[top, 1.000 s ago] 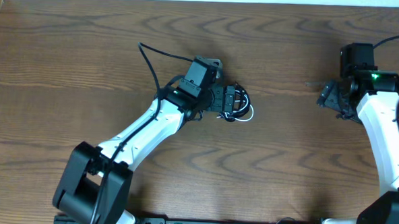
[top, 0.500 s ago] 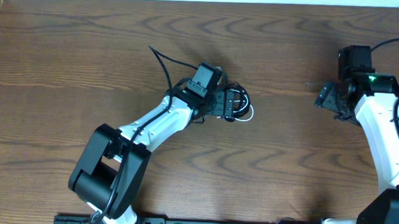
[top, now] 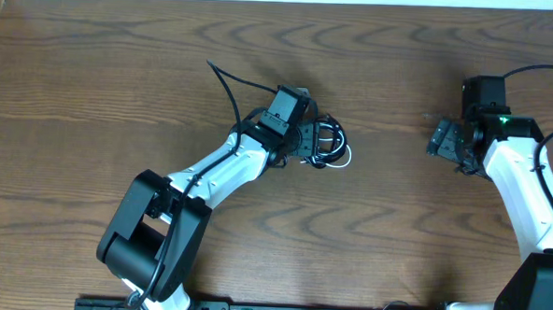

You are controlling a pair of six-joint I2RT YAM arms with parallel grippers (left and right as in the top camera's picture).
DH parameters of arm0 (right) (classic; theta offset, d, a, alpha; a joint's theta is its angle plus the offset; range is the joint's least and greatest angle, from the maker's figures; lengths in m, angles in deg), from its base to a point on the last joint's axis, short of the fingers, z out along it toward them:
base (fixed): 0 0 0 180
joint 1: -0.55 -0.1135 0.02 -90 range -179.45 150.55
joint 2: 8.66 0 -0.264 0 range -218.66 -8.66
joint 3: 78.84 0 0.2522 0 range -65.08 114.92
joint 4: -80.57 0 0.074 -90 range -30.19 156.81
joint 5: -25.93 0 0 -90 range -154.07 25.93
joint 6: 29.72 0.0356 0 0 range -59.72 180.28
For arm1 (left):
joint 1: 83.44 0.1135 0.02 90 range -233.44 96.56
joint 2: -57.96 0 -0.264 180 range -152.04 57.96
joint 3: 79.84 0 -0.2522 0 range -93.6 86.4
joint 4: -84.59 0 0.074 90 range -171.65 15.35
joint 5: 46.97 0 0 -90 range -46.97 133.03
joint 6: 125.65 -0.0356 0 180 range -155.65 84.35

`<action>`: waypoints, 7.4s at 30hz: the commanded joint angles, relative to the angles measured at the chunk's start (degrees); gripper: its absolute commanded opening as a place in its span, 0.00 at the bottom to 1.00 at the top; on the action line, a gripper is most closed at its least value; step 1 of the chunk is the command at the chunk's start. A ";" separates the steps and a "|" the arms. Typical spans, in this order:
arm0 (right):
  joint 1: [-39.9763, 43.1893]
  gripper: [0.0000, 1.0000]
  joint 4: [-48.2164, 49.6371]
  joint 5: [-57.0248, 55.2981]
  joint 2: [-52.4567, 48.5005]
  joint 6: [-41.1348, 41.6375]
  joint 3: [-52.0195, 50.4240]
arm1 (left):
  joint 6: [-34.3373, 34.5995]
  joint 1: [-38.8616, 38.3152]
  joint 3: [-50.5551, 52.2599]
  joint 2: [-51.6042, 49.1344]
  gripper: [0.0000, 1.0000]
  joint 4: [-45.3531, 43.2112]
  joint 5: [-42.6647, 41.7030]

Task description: Untangle cables

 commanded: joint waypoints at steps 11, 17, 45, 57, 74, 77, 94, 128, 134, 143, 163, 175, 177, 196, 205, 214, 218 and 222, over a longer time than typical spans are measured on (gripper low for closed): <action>-0.22 0.99 0.09 0.15 -0.20 -1.31 -0.35 | 0.59 -3.65 -0.59 -3.45 0.52 -0.57 0.79; -0.22 0.99 0.09 0.13 -0.20 -1.31 -0.37 | 1.11 -5.44 -0.72 -3.26 0.08 -2.03 0.81; -1.25 0.99 0.11 73.44 -0.20 -57.81 -3.96 | 10.91 -0.35 -1.25 26.82 0.07 1.75 -8.94; -3.85 0.99 5.79 76.11 -0.20 -54.14 -3.96 | 13.90 -0.37 -1.25 26.82 0.08 1.40 -13.86; -7.96 0.99 16.06 70.16 -0.22 -47.52 -3.96 | 27.15 -0.33 -1.25 26.82 0.07 0.81 -18.38; -8.90 0.99 16.46 69.96 -0.22 -47.50 -3.98 | 30.45 -0.33 -1.25 26.82 0.08 0.79 -18.38; -10.54 0.01 20.94 52.65 -0.42 -36.87 -7.52 | 33.62 3.08 -1.25 26.82 0.08 -1.44 -17.68; -14.01 0.99 29.24 47.10 -3.67 -23.32 -7.54 | 31.63 9.68 -1.25 26.88 0.08 -3.15 -42.38; -15.41 0.99 33.66 47.08 -8.72 -23.32 -7.54 | 31.69 9.68 -1.25 27.78 0.08 -3.32 -44.85; -15.65 0.99 44.59 57.92 -15.19 -23.28 -7.54 | 31.63 9.68 -1.25 31.95 0.08 -3.30 -44.89; -16.55 0.01 44.24 45.20 -15.37 -10.16 -7.54 | 27.47 9.68 -1.25 32.28 0.08 -0.17 -43.78; -16.26 0.01 30.08 25.42 -15.28 5.20 -7.52 | 12.63 9.70 -1.11 31.56 0.08 28.55 4.90; -16.11 0.01 29.22 25.68 -15.28 5.18 -7.52 | 12.63 9.70 -0.70 31.19 0.08 30.32 11.96; -16.00 0.01 24.79 36.24 2.62 -13.22 -7.23 | 5.88 9.79 -0.11 21.38 0.46 23.34 -2.64; -15.69 0.01 18.23 34.64 9.70 -17.99 -7.23 | 1.09 9.79 -0.11 17.05 0.55 2.89 -37.94; -15.32 0.01 16.26 33.99 9.70 -18.01 -7.26 | 0.83 9.68 -0.11 17.07 0.57 -0.68 -44.13; -15.41 0.01 16.81 34.84 9.70 -17.99 -7.26 | -0.42 9.16 -0.11 17.07 0.57 -2.10 -48.00; -15.43 0.01 16.79 34.93 9.70 -17.99 -7.26 | -2.56 7.69 -0.11 17.00 0.57 -2.23 -47.93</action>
